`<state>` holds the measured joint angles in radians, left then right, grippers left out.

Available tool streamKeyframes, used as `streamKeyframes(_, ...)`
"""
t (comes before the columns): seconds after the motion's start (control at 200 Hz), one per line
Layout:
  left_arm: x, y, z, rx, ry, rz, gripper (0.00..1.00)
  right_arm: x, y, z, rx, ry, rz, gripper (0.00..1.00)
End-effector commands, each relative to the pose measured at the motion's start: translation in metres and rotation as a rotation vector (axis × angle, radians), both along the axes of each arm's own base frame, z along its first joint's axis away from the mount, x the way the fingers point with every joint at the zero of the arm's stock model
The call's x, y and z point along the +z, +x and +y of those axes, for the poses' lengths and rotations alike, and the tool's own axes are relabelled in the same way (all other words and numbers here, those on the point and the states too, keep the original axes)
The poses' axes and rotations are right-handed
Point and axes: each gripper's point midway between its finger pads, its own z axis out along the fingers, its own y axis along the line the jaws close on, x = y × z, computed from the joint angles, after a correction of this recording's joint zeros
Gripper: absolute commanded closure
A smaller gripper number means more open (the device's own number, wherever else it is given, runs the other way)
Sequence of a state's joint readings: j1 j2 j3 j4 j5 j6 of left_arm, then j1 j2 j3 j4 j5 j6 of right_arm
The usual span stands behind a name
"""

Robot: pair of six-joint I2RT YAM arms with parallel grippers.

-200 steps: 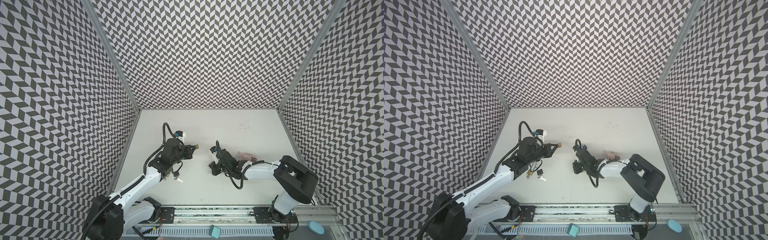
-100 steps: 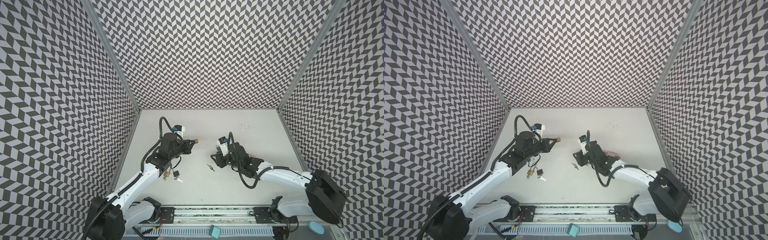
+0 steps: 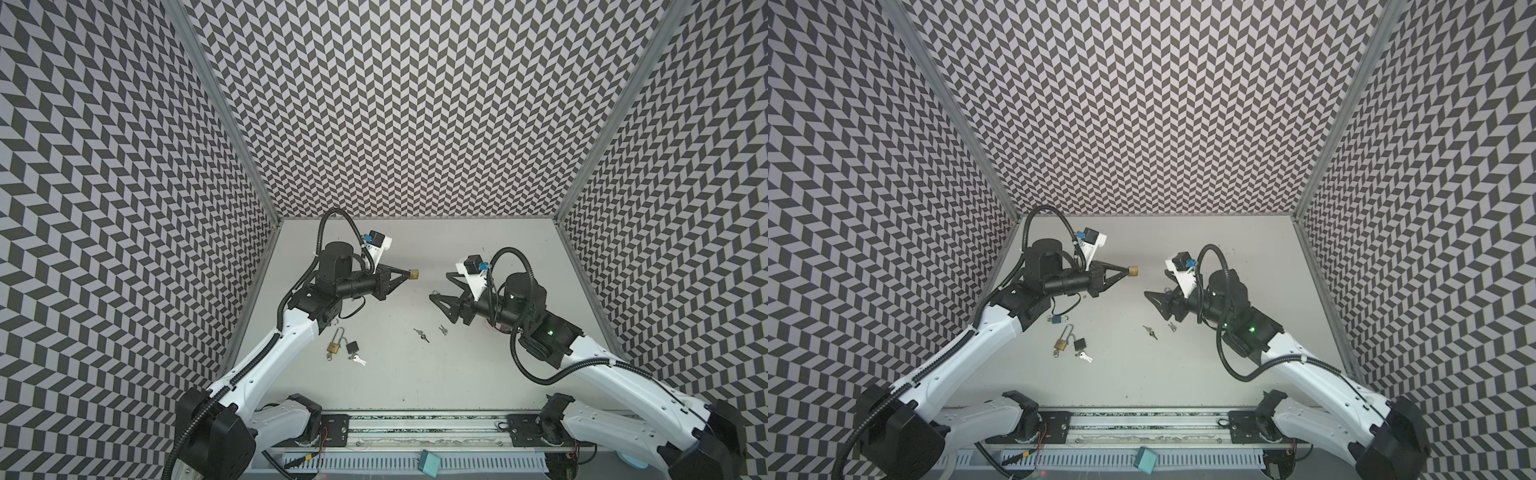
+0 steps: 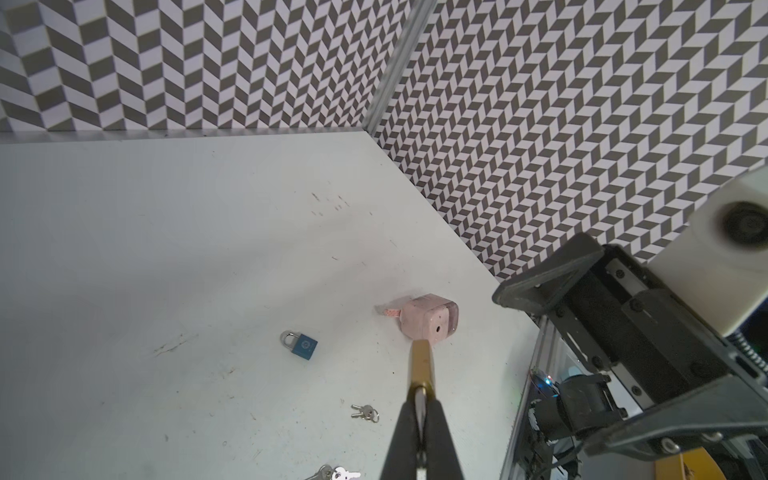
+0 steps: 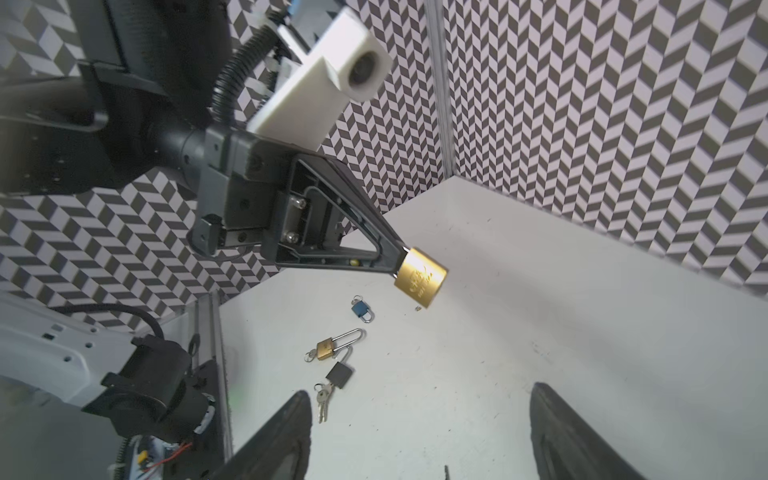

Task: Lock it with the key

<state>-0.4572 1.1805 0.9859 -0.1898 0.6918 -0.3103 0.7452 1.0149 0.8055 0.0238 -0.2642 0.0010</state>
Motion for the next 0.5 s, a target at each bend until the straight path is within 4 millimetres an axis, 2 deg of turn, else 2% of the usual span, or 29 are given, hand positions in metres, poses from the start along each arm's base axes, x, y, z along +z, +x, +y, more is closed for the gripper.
streamKeyframes(0.0, 0.014, -0.018, -0.011, -0.102, 0.000, -0.036, 1.00, 0.015, -0.006, 0.002, 0.007, -0.113, -0.190, 0.00)
streamKeyframes(0.115, 0.018, -0.027, -0.015, -0.128, 0.009, -0.065, 1.00, 0.016, -0.001, -0.005, -0.043, -0.196, -0.270, 0.00)
streamKeyframes(0.31, 0.027, -0.043, -0.022, -0.178, 0.016, -0.111, 1.00, 0.038, -0.028, -0.007, 0.048, -0.224, -0.433, 0.13)
streamKeyframes(0.491, 0.032, -0.052, -0.026, -0.210, 0.019, -0.131, 1.00, 0.033, -0.034, -0.005, 0.075, -0.305, -0.510, 0.22)
